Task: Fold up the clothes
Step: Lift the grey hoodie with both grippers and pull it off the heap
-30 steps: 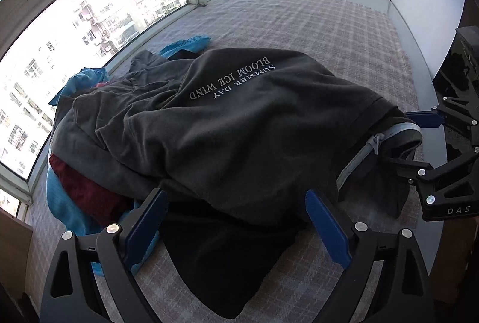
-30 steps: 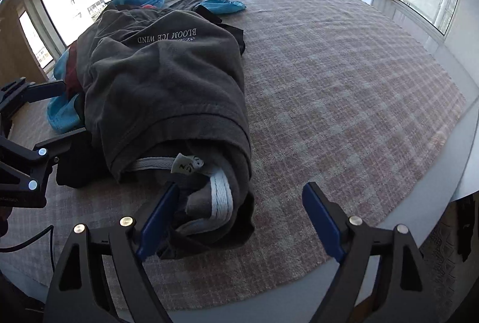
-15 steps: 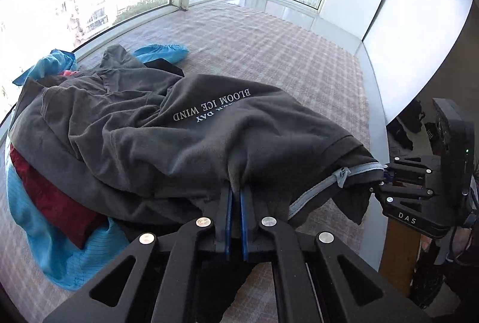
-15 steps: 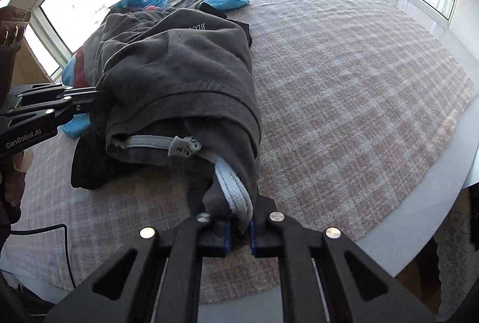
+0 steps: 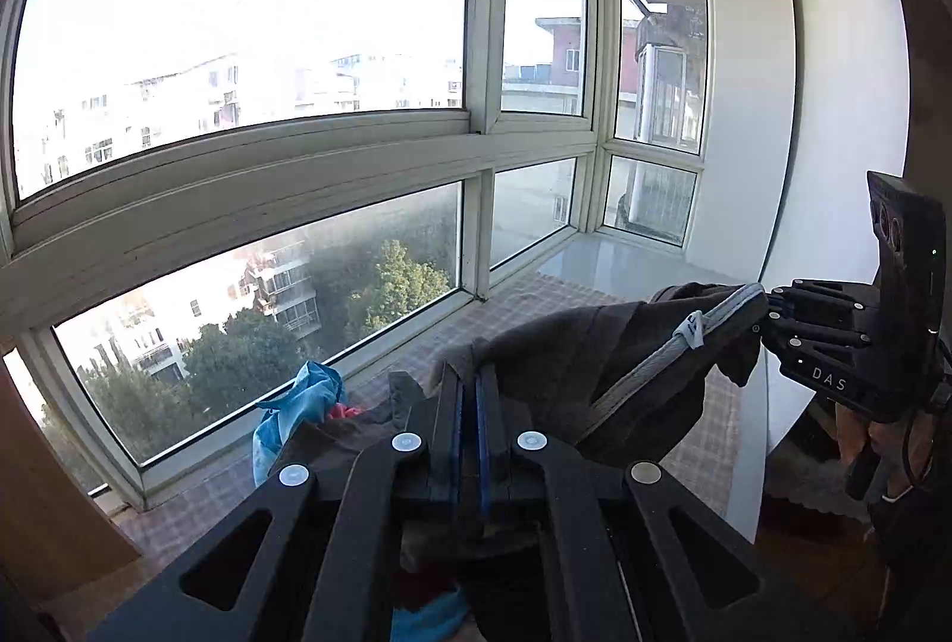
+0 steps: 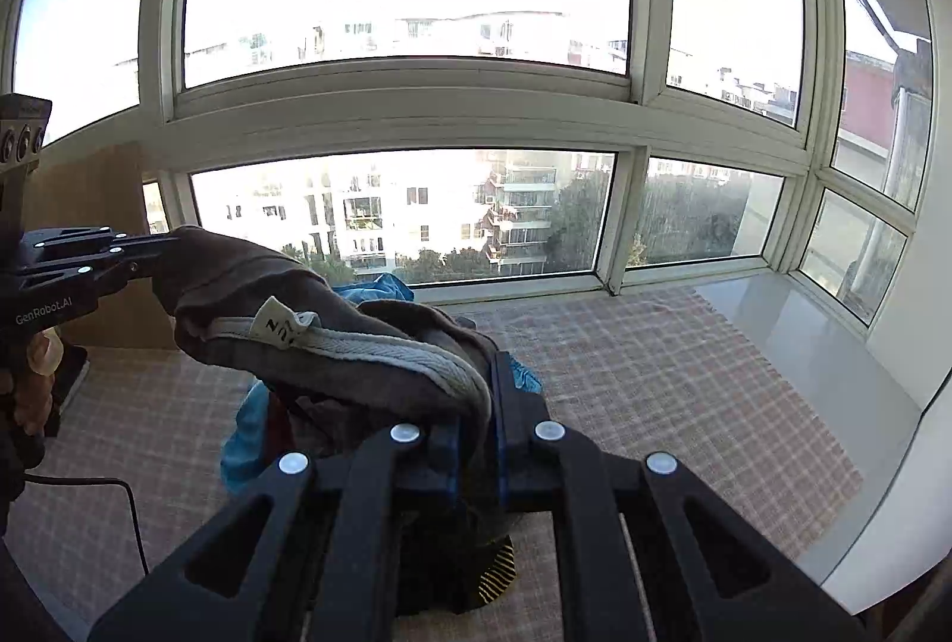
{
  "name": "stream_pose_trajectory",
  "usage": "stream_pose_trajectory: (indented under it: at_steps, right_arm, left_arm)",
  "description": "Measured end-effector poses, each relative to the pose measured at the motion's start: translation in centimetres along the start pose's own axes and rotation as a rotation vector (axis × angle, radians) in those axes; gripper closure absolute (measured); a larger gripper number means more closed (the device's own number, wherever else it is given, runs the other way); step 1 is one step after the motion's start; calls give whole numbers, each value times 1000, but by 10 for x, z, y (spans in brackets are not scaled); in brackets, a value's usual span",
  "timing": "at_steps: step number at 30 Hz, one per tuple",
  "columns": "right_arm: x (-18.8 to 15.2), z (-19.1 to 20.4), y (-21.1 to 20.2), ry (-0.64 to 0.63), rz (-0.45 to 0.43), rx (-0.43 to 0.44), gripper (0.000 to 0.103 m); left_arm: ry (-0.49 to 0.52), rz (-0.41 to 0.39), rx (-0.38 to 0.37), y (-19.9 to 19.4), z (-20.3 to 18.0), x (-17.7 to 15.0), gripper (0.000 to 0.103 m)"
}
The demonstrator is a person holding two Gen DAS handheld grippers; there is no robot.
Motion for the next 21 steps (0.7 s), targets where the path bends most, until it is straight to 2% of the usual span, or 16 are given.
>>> stream_pose_trajectory:
  at_steps: [3,6,8,11,14,17,21]
  right_arm:
    - [56,44,-31,-90,-71,45,95]
    - [90,94,-60,-156,-111,111,95]
    - [100,131,-70,-186,-114,166,95]
    - [101,183,-81,-205,-82,275,95]
    - [80,232,-68,-218,-8,373,95]
    - [53,280,-50,-235,73,459,95]
    - [-21,342,8,-260,256,504,95]
  left_arm:
    - [-3,-90,67,-67,30,22,100]
    - [-12,-143,116,-133,56,28,100]
    - [-13,-140,154,-167,72,21,100]
    - [-17,-90,209,-208,95,-3,100]
    - [-72,-15,226,-238,119,-42,100]
    - [-114,87,277,-251,140,-108,100]
    - [-231,297,293,-225,168,-219,100]
Point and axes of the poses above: each gripper's, at about its wrist camera, not at the fingertips, and y roughly the way its jaws point, z to its left, x to its top, the point moved 8 cm from there along y, roughly the way its jaws point, and after that the axes turned 3 degrees about x, right-handed, at the moved point
